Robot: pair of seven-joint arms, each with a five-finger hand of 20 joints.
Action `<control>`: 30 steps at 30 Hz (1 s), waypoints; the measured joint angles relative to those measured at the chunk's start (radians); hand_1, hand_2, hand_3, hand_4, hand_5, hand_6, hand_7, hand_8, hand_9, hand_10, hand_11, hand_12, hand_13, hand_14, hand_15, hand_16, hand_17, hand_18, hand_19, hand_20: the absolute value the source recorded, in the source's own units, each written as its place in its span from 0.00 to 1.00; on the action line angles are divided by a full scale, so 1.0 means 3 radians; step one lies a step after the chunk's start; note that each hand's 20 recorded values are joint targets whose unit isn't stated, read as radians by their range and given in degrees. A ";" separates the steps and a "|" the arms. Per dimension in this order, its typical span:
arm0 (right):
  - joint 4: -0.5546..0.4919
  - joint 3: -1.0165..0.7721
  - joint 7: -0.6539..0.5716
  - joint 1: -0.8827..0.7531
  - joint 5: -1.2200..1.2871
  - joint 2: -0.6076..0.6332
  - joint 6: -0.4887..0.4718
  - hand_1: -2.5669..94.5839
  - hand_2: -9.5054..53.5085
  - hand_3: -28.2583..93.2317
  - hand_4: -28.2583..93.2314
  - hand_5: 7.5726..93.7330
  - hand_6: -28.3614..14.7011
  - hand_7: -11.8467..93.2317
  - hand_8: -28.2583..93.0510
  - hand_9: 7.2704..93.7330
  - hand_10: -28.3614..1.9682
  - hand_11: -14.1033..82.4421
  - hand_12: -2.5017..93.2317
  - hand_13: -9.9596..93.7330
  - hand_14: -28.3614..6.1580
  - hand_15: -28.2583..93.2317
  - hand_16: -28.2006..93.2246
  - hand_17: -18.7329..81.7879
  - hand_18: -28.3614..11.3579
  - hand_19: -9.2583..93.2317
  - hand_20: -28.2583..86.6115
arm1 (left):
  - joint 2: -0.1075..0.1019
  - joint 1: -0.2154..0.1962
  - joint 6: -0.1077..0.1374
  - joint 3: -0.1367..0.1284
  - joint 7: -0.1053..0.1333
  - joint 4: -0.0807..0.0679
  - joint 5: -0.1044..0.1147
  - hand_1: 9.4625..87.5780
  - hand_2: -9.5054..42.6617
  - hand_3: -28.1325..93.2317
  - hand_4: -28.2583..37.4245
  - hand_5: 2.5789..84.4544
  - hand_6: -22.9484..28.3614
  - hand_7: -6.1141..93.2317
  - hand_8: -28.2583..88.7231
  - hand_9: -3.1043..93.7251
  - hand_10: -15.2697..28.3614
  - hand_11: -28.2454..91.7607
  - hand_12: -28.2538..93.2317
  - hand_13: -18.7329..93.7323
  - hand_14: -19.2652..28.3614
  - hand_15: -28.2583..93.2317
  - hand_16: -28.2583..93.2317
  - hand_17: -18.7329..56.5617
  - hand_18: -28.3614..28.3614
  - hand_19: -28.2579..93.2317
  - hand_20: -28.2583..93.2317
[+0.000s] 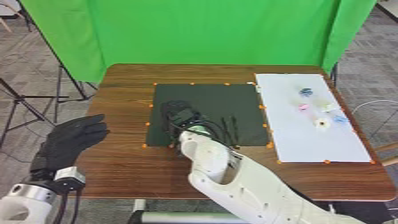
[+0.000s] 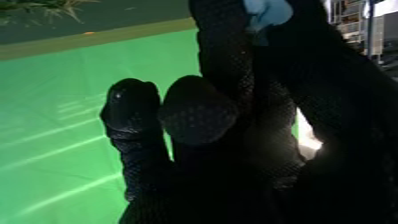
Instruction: Arrange flowers
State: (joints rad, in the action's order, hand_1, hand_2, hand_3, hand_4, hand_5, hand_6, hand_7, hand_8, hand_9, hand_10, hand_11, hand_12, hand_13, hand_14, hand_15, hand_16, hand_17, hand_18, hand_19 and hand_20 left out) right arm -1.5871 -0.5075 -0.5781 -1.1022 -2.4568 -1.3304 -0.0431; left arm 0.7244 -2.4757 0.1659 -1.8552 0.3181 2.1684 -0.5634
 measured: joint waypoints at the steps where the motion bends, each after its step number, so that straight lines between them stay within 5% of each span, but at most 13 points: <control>1: 0.0019 0.0024 -0.0040 0.0019 0.0001 -0.0007 0.0003 0.45 0.00 0.85 0.00 0.82 0.62 0.30 0.27 0.89 0.56 0.47 0.24 0.86 0.68 0.88 0.42 0.69 0.23 1.00 0.53 | -0.0006 0.0004 0.0000 0.0004 0.0003 -0.0002 0.0001 0.23 0.26 0.91 0.19 0.53 0.70 0.26 0.15 0.45 0.87 0.54 0.32 0.41 1.00 0.76 0.12 0.13 0.90 0.72 0.32; 12: 0.0076 0.0038 -0.0118 0.0080 0.0008 -0.0070 -0.0005 0.40 0.00 0.87 0.00 0.80 0.62 0.30 0.15 0.86 0.53 0.48 0.24 0.84 0.66 0.87 0.42 0.67 0.21 1.00 0.52 | -0.0039 0.0062 -0.0004 0.0036 0.0009 -0.0025 0.0005 0.23 0.26 0.92 0.19 0.53 0.70 0.26 0.15 0.45 0.87 0.54 0.32 0.41 1.00 0.76 0.12 0.13 0.90 0.72 0.32; 30: 0.0028 -0.0074 -0.0070 0.0001 0.0061 -0.0116 -0.0171 0.38 0.00 0.87 0.00 0.79 0.60 0.30 0.14 0.84 0.50 0.48 0.23 0.83 0.65 0.88 0.42 0.66 0.20 1.00 0.52 | -0.0033 0.0139 -0.0045 0.0036 -0.0060 -0.0047 -0.0008 0.23 0.26 0.92 0.19 0.53 0.70 0.26 0.15 0.45 0.87 0.54 0.32 0.41 1.00 0.76 0.12 0.13 0.90 0.72 0.32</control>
State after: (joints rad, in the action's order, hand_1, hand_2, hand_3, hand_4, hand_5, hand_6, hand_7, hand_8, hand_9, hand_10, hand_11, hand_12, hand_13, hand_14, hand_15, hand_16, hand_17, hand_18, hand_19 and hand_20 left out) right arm -1.5788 -0.5297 -0.5991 -1.1018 -2.4383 -1.3652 -0.0946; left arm 0.7144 -2.4341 0.1525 -1.8444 0.3002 2.1544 -0.5659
